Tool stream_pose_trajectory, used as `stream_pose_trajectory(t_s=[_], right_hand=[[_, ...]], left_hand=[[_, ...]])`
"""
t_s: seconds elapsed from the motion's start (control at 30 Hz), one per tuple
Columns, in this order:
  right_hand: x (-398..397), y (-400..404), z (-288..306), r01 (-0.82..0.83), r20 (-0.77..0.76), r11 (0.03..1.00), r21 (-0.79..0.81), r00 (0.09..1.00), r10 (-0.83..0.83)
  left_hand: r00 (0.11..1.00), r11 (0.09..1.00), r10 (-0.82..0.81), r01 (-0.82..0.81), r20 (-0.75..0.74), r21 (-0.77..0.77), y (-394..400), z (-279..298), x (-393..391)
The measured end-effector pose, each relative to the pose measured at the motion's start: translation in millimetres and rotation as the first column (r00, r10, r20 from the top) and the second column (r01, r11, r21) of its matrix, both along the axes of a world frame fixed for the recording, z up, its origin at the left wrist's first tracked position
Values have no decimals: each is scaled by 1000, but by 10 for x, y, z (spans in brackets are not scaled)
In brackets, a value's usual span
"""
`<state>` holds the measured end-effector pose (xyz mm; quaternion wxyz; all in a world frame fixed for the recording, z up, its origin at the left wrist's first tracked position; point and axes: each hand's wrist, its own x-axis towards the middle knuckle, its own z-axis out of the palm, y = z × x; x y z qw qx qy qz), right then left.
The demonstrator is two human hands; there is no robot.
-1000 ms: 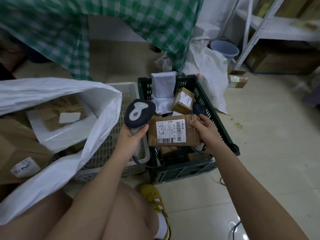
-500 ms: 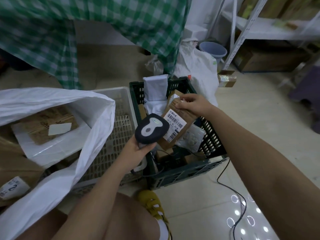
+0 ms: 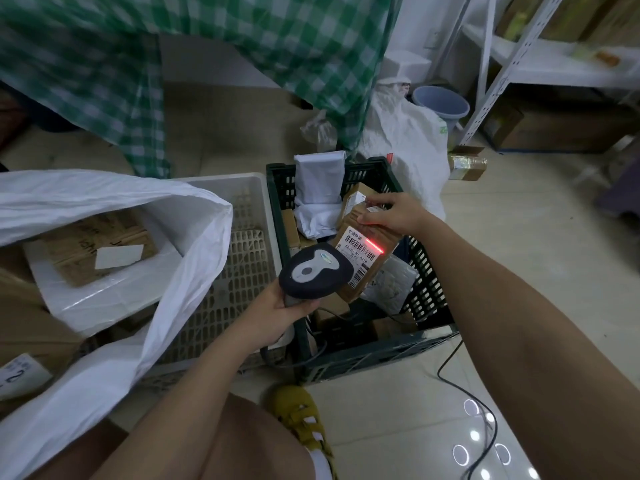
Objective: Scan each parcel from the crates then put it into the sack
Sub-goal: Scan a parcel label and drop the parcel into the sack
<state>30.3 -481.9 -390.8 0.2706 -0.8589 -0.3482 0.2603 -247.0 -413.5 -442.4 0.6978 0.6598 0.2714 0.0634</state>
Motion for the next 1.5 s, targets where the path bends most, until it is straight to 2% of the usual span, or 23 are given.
stream_pose_trajectory(t_s=[0.23, 0.87, 1.5], right_hand=[[43, 4, -42, 1, 3, 1000, 10, 1000, -1], [-12, 70, 89, -4, -2, 999, 38, 1000, 4], [-39, 73, 153, -19, -12, 999, 37, 1000, 20]], left_hand=[[1000, 999, 15, -15, 1, -29, -28, 0, -18], [999, 999, 20, -19, -24, 32, -60, 77, -23], [998, 998, 55, -55, -2, 25, -69, 86, -24]])
